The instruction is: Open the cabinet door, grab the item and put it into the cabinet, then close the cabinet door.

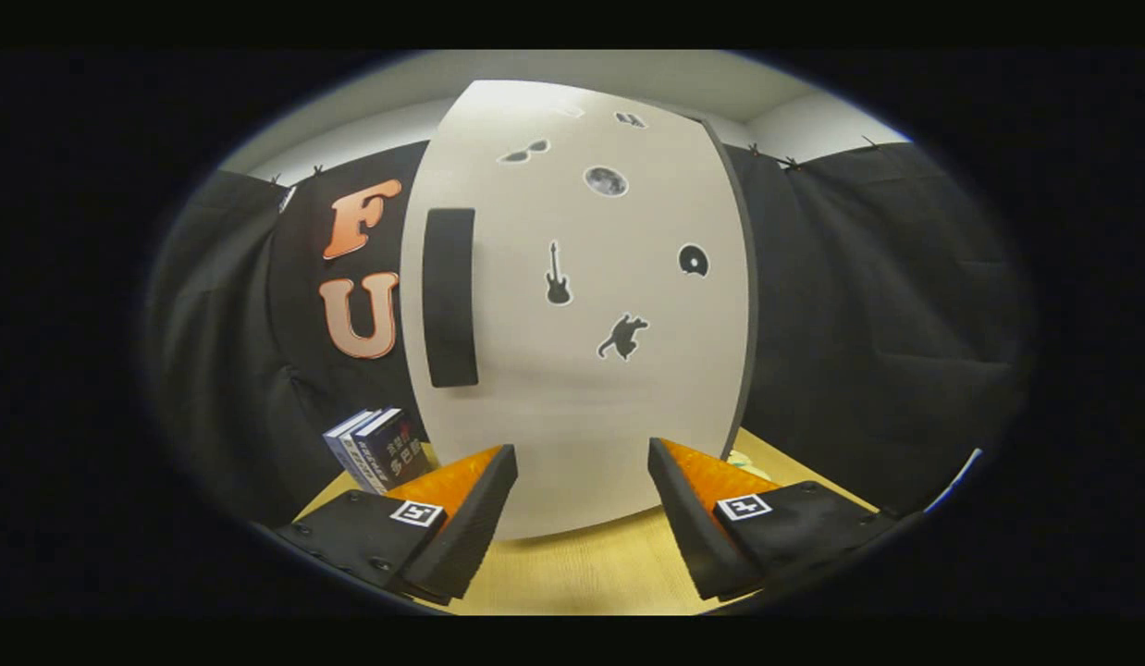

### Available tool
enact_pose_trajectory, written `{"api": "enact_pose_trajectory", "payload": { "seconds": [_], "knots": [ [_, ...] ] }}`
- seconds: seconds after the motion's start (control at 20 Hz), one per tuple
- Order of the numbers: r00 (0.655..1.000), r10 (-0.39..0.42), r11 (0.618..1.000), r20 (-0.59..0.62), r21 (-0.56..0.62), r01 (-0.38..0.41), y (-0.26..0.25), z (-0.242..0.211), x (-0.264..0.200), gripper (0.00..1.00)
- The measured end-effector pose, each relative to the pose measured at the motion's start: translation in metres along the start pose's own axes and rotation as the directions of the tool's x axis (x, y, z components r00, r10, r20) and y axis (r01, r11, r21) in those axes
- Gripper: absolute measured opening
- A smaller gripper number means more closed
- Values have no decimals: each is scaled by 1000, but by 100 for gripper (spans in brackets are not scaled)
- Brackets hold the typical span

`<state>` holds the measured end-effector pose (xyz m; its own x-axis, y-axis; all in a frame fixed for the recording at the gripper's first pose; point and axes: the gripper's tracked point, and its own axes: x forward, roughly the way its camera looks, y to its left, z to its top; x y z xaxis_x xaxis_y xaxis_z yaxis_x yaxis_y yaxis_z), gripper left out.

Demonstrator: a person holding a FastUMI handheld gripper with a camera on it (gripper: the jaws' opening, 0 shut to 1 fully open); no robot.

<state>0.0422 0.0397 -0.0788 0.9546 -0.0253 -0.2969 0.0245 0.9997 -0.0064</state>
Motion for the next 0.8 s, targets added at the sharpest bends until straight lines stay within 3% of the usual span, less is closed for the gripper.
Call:
{"api": "enact_pose_trajectory", "payload": {
  "seconds": [0.35, 0.8],
  "knots": [
    [999, 9, 1000, 53, -8, -8, -14, 39, -46, 92],
    [999, -12, 1000, 50, -4, 12, -27, 38, -61, 92]
  ]
}}
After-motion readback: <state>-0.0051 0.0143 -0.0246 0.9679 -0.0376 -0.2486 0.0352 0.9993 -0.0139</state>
